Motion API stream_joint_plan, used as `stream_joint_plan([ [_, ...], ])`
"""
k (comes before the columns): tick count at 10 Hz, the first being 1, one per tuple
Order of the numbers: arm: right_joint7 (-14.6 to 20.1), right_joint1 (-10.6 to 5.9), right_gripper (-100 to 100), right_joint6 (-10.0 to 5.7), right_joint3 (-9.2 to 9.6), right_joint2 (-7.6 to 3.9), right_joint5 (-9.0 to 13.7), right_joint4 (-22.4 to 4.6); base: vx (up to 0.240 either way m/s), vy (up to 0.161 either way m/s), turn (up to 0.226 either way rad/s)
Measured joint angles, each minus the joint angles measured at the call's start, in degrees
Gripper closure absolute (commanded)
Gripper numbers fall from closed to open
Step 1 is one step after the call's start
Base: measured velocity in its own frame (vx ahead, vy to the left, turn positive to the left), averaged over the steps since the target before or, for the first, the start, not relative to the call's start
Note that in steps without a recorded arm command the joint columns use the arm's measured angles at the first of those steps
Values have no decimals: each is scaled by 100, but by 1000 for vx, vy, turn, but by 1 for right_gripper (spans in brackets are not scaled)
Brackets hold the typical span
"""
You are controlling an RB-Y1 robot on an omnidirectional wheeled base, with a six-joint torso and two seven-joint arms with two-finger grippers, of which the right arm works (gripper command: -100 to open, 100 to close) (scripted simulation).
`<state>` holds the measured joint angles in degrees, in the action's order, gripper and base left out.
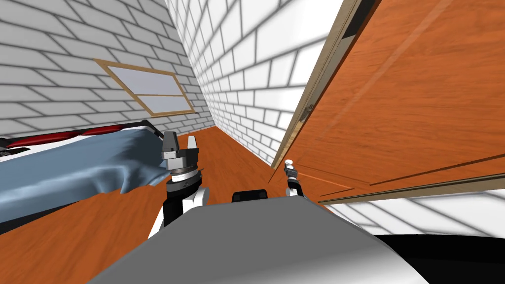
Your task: Pull the door open
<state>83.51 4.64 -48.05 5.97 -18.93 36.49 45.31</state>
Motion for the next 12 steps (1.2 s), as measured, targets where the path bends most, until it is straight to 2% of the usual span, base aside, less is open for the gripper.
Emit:
stream_joint_plan([
  [4,189,68,100,-4,204,-82,-88,38,-163,-16,67],
  [12,701,318,100,-267,730,-439,-345,199,-205,-17,83],
])
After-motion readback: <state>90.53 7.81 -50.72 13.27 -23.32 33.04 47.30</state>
